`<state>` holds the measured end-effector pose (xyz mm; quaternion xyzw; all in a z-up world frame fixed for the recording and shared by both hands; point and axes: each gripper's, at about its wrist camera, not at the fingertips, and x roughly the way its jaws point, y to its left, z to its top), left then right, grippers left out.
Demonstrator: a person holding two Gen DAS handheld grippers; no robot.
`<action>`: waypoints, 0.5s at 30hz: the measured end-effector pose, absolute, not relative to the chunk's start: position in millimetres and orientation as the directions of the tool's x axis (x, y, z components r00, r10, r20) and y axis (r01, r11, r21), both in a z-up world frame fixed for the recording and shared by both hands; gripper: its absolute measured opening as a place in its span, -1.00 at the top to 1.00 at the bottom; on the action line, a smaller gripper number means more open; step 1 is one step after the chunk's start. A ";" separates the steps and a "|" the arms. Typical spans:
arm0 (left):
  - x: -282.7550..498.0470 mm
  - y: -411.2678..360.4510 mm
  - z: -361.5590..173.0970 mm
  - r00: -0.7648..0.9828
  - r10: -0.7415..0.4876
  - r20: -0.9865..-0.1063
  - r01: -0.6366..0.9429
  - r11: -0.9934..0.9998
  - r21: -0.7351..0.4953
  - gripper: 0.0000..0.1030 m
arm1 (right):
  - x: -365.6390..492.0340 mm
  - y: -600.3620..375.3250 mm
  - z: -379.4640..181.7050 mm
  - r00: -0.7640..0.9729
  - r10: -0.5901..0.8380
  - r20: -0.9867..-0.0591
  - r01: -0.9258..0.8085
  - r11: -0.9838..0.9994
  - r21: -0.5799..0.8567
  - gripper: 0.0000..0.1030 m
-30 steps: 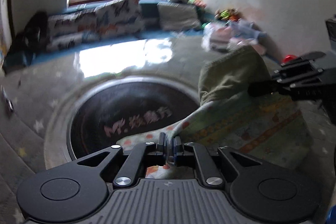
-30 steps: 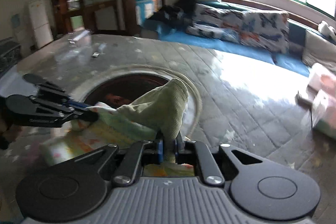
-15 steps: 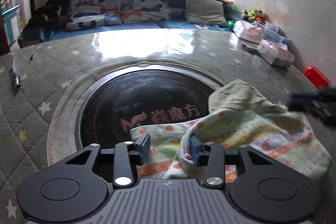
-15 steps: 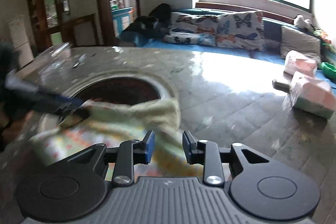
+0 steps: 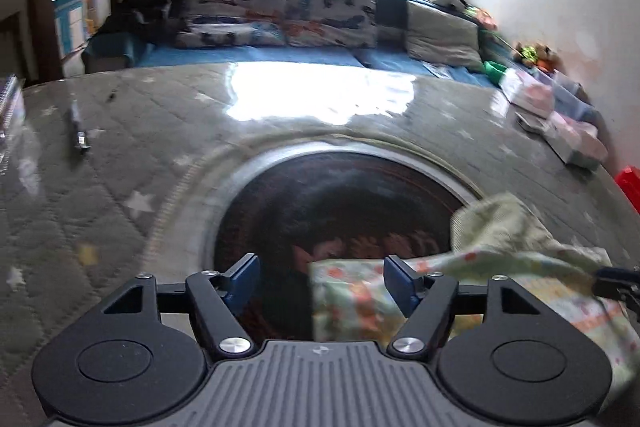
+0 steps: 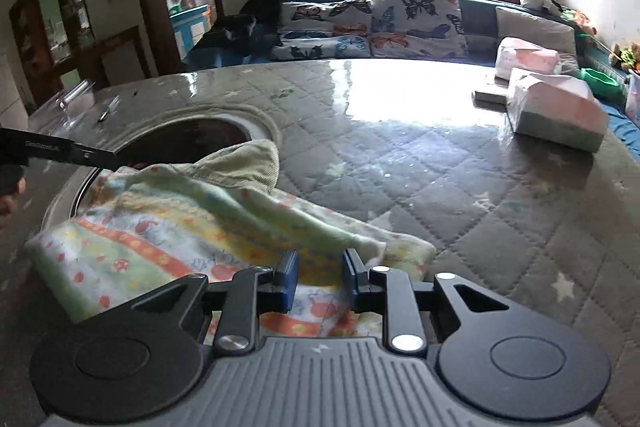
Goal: Fold clothes
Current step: 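Open both grippers to release the folded hem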
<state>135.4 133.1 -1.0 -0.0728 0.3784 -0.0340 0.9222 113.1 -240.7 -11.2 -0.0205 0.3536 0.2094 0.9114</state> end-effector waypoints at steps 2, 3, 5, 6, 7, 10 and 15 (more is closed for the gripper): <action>134.2 140.7 3.4 0.719 -0.116 -0.685 -0.017 0.983 -0.184 -0.40 | 112.6 -236.6 -5.4 0.671 0.378 -0.638 -0.398 0.909 0.120 0.53; 132.3 141.7 5.9 0.725 -0.118 -0.678 -0.013 0.983 -0.185 -0.40 | 113.9 -231.2 -3.3 0.666 0.392 -0.634 -0.411 0.903 0.126 0.53; 128.2 138.4 10.1 0.734 -0.131 -0.667 0.010 0.983 -0.182 -0.40 | 116.5 -220.5 1.0 0.657 0.420 -0.626 -0.438 0.889 0.138 0.53; 125.9 134.1 11.6 0.734 -0.152 -0.662 0.034 0.982 -0.188 -0.39 | 117.9 -215.1 3.1 0.652 0.434 -0.622 -0.451 0.881 0.143 0.53; 123.9 129.2 13.0 0.733 -0.174 -0.657 0.059 0.979 -0.194 -0.37 | 119.4 -209.5 4.8 0.646 0.448 -0.618 -0.463 0.874 0.148 0.54; 120.9 107.4 14.5 0.721 -0.254 -0.645 0.146 0.965 -0.216 -0.33 | 129.3 -190.0 1.2 0.627 0.460 -0.628 -0.488 0.861 0.143 0.54; 128.9 74.9 6.9 0.675 -0.364 -0.642 0.236 0.931 -0.280 -0.04 | 151.0 -178.4 -11.2 0.626 0.419 -0.657 -0.454 0.882 0.128 0.55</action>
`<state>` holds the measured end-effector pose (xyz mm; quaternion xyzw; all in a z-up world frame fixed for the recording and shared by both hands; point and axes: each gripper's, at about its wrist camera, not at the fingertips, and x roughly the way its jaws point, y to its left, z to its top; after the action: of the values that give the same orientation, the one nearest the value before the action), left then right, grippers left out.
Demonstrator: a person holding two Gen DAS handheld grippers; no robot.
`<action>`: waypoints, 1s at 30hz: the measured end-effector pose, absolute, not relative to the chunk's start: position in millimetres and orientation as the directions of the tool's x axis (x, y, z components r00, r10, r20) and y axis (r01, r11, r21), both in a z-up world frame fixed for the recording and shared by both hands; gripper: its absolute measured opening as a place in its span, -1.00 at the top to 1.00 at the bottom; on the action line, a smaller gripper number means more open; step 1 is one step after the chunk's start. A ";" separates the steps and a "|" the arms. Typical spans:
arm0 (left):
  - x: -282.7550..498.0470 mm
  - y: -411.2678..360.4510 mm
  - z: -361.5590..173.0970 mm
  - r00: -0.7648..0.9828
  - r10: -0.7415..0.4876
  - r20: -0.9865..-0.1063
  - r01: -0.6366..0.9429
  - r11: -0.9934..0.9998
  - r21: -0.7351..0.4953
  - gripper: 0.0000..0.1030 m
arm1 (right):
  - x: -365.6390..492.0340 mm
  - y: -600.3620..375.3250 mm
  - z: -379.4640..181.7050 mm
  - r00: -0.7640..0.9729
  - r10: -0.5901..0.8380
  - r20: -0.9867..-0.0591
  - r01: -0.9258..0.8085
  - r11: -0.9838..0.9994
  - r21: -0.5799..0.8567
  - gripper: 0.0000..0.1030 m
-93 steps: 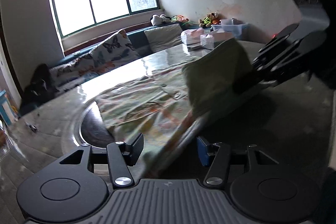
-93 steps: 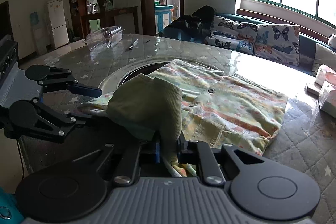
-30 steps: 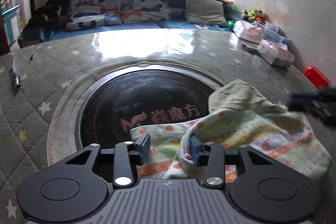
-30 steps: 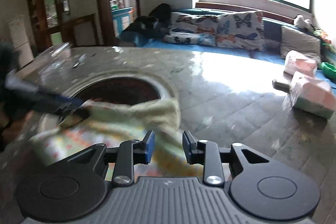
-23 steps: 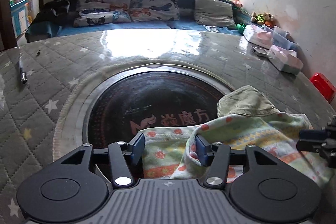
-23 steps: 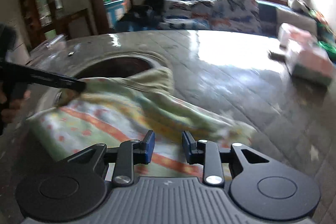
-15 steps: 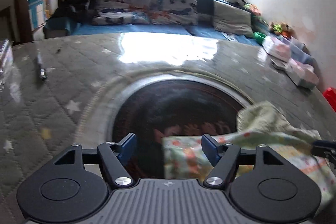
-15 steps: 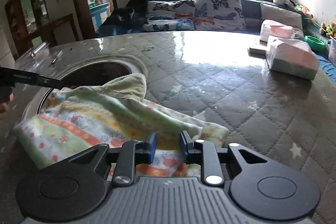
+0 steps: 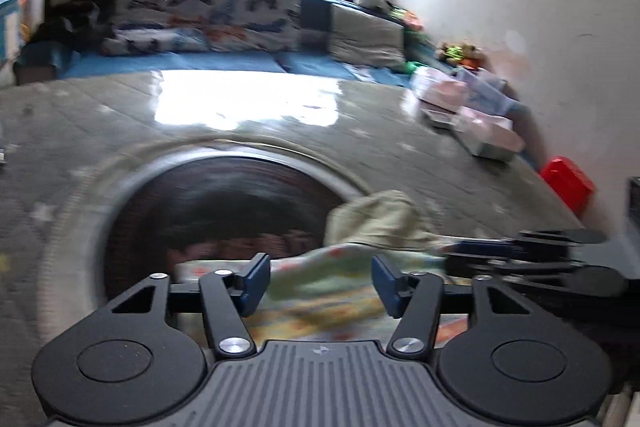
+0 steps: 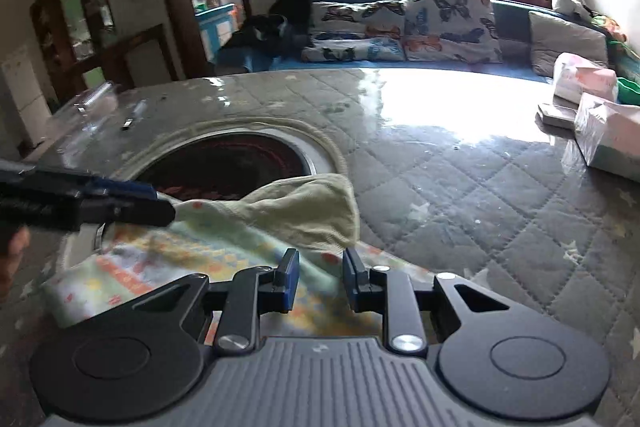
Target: Fold clothes
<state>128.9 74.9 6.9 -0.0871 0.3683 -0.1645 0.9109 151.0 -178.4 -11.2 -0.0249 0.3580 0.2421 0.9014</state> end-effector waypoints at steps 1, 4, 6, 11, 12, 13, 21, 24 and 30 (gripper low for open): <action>132.0 69.8 4.7 0.666 -0.379 -0.642 0.245 0.925 -0.291 0.00 | 154.7 -178.3 -13.2 0.627 0.408 -0.664 -0.451 0.885 0.118 0.55; 143.1 56.0 -3.3 0.646 -0.401 -0.650 0.259 0.915 -0.308 0.06 | 157.4 -181.2 -15.3 0.627 0.402 -0.667 -0.446 0.887 0.116 0.54; 149.6 50.1 -9.7 0.633 -0.402 -0.661 0.257 0.915 -0.311 0.07 | 156.7 -183.4 -14.3 0.630 0.405 -0.663 -0.448 0.886 0.115 0.54; 158.0 52.1 -19.5 0.640 -0.382 -0.667 0.220 0.923 -0.317 0.07 | 132.2 -180.5 2.5 0.640 0.447 -0.625 -0.509 0.856 0.092 0.54; 157.6 53.9 -19.0 0.643 -0.382 -0.664 0.215 0.922 -0.323 0.07 | 126.1 -177.5 4.9 0.632 0.463 -0.622 -0.532 0.842 0.087 0.54; 155.8 55.5 -17.8 0.646 -0.383 -0.660 0.211 0.921 -0.329 0.07 | 119.5 -173.8 6.3 0.624 0.476 -0.619 -0.555 0.828 0.078 0.54; 104.8 56.2 7.0 0.683 -0.407 -0.606 0.288 0.913 -0.288 0.07 | 81.5 -149.0 2.7 0.575 0.535 -0.618 -0.659 0.751 0.037 0.54; 80.0 52.7 8.2 0.691 -0.409 -0.595 0.319 0.912 -0.257 0.07 | 69.4 -145.3 -2.1 0.564 0.542 -0.622 -0.674 0.738 0.032 0.53; 44.7 45.5 -5.2 0.698 -0.407 -0.590 0.333 0.913 -0.236 0.07 | 46.4 -141.9 -13.6 0.584 0.533 -0.612 -0.684 0.729 -0.017 0.53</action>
<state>44.7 45.5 -5.2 -0.0555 0.3327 -0.2011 0.9197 46.4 -141.9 -13.6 -0.1266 0.2976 0.3455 0.8809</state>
